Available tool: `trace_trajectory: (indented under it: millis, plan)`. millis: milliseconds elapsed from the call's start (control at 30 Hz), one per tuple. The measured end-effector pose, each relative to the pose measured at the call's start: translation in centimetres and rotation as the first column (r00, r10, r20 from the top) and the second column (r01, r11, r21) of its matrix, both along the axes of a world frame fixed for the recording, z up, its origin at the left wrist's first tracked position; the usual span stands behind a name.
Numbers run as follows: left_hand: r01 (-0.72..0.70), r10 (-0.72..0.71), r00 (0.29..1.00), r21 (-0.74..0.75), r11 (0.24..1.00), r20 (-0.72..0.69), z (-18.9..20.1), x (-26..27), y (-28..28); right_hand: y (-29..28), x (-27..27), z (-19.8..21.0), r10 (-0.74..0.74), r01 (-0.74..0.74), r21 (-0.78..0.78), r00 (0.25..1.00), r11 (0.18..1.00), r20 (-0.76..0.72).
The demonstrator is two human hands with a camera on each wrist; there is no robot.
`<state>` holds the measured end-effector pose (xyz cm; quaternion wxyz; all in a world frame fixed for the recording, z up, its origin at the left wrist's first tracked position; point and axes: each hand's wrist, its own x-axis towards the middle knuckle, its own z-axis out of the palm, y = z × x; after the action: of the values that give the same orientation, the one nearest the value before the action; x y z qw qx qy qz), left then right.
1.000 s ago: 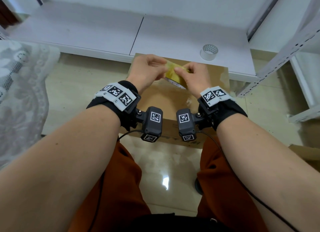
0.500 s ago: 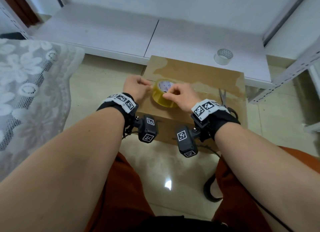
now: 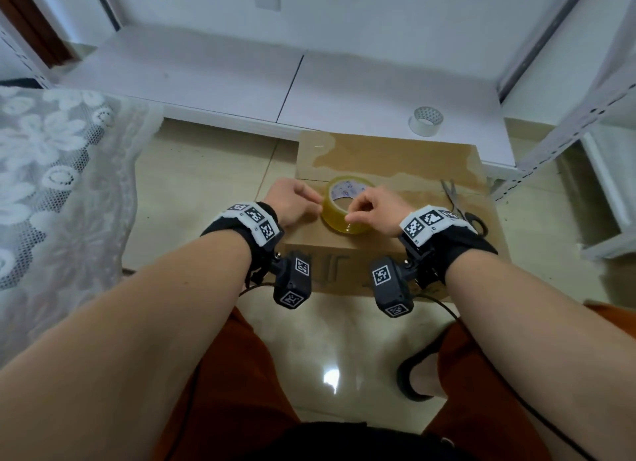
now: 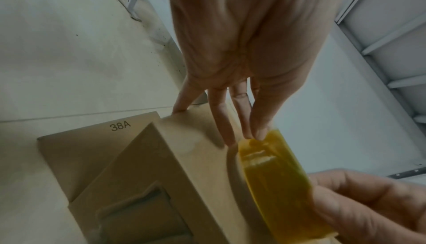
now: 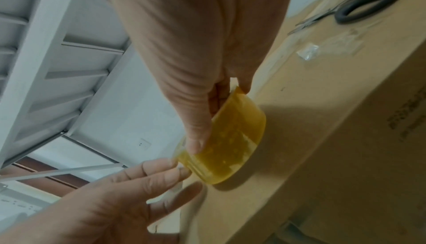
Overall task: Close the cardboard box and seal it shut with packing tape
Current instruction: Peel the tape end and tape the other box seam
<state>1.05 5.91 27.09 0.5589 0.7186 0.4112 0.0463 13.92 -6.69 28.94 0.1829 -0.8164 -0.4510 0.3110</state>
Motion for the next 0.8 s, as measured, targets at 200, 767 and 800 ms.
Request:
trace_trajectory:
  millis: [200,767,800]
  plan:
    - [0.143,-0.145,0.989,-0.294,0.945,0.014,1.1,-0.2,-1.1,-2.1,2.1,1.1,0.023,-0.026,-0.04,0.997,0.999,-0.073]
    - [0.008,0.026,0.979,-0.164,0.986,0.202,2.5,2.4,3.6,1.7,1.7,2.6,-0.197,0.271,0.077,0.842,0.96,-0.501]
    - [0.033,-0.006,0.98,-0.136,0.99,0.197,2.4,2.4,4.0,2.2,1.7,2.6,-0.2,0.269,0.061,0.83,0.961,-0.521]
